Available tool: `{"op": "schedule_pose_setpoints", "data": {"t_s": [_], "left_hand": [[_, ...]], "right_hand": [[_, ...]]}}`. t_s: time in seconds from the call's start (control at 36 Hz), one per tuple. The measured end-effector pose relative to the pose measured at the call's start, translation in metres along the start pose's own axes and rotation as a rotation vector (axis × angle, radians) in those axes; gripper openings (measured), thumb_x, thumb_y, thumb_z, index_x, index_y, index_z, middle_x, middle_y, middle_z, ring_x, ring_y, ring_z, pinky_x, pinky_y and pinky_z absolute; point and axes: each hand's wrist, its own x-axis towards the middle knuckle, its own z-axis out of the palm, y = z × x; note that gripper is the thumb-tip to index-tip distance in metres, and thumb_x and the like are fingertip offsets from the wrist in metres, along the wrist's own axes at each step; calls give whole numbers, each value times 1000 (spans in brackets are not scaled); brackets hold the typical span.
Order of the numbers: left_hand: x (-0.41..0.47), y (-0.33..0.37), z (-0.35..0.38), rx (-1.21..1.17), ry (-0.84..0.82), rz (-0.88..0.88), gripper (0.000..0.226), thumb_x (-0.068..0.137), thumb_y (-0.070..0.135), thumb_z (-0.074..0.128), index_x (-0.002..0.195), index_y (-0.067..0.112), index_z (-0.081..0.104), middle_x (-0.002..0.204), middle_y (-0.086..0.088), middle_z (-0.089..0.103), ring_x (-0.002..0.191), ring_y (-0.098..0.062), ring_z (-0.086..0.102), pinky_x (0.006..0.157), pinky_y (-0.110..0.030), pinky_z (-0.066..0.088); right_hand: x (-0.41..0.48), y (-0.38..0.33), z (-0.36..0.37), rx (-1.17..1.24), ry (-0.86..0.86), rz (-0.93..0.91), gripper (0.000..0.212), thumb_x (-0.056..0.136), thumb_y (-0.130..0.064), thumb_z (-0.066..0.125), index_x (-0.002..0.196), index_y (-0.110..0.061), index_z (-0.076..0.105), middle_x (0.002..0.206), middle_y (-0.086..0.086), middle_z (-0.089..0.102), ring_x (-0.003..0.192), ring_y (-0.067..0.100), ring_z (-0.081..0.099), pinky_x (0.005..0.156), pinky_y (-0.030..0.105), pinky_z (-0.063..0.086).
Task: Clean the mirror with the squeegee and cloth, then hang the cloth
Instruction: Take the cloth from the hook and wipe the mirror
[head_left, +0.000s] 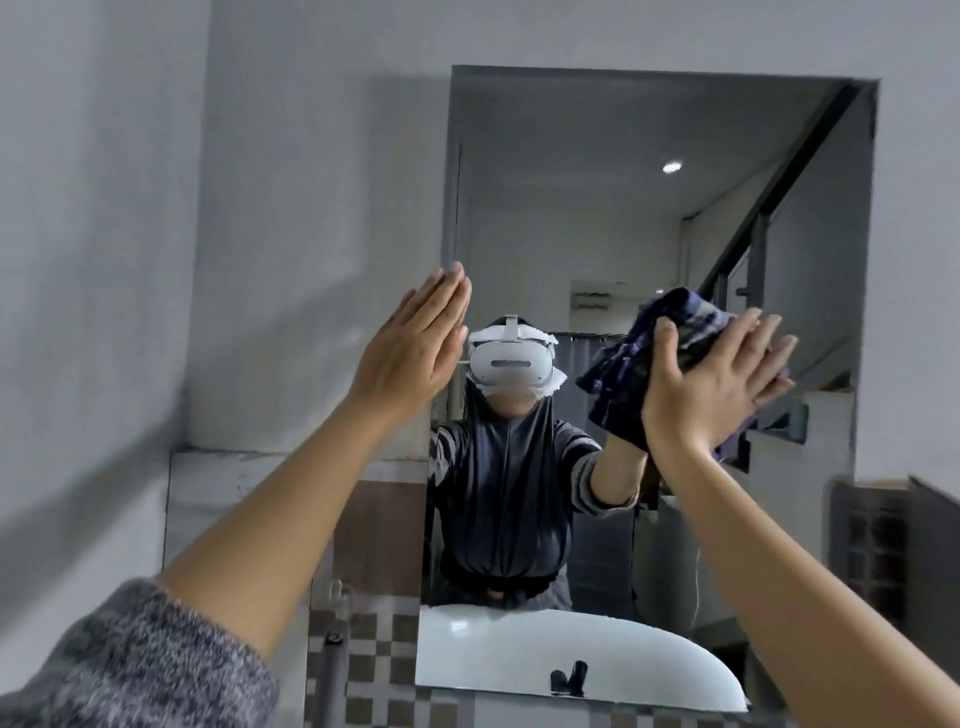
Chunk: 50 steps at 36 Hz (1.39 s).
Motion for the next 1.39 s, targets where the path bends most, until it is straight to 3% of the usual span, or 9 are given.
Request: {"op": "schedule_pose_setpoints", "data": {"t_s": [0.28,0.44,0.58,0.69,0.89,1.06,1.22,1.31,1.39], "left_hand": [[37,-5,-24,-31,41,80,48,99,27,32,143,8,27,152,-8,24,140,-15,20,115,-28,18],[35,0,-23,-50,48,47,50,98,31,27,142,8,30,151,-8,26,139,-15,23,114,-24,16],[31,11,-24,-71,75,4,46,99,23,35,142,7,30,152,-7,25,140,-16,22,114,-24,16],[28,23,-20,-106,103,-75,47,99,21,39,142,7,29,153,-6,23,141,-17,20,114,-28,19],[18,39,1,-131,119,-156,55,97,33,26,143,5,24,154,-10,19,143,-19,14,111,-8,-1],[13,49,6,-199,117,-186,53,99,26,32,144,2,19,155,-11,14,143,-19,8,110,-7,-2],[10,46,2,-222,83,-162,57,96,30,29,144,3,16,155,-11,10,142,-14,3,106,-2,-4],[7,44,-1,-241,63,-136,56,98,22,39,145,3,15,156,-11,8,142,-15,3,107,-3,-4],[7,42,-4,-243,63,-106,57,97,20,43,144,2,16,155,-13,10,143,-19,6,109,-6,-2]], "right_hand": [[-54,-70,24,-79,-162,-456,82,88,-61,34,148,-14,2,158,6,-2,144,23,-10,108,33,-24],[-87,-49,21,-167,-374,-927,77,88,-61,32,146,-12,20,155,8,18,144,23,5,118,41,0],[-51,17,-8,-366,-444,-1265,78,86,-65,35,146,-17,22,155,4,20,144,20,10,118,41,8],[-3,60,-38,-435,-396,-1130,81,85,-68,30,147,-18,17,156,3,17,144,18,5,118,40,3],[10,112,-56,-225,-165,-357,82,84,-64,30,148,-18,5,157,3,4,144,17,-5,112,25,-20],[-48,96,-33,40,50,227,81,85,-58,37,147,-12,13,157,6,11,144,25,2,114,43,-6],[-102,36,3,122,45,136,82,83,-59,37,146,-10,20,155,9,16,144,26,6,114,40,-9],[-126,4,17,84,-49,-47,80,85,-59,38,146,-11,18,156,8,15,144,24,3,113,33,-15],[-148,-18,25,39,-196,-319,79,87,-57,41,147,-11,16,155,7,11,143,21,0,115,36,-12]]}}
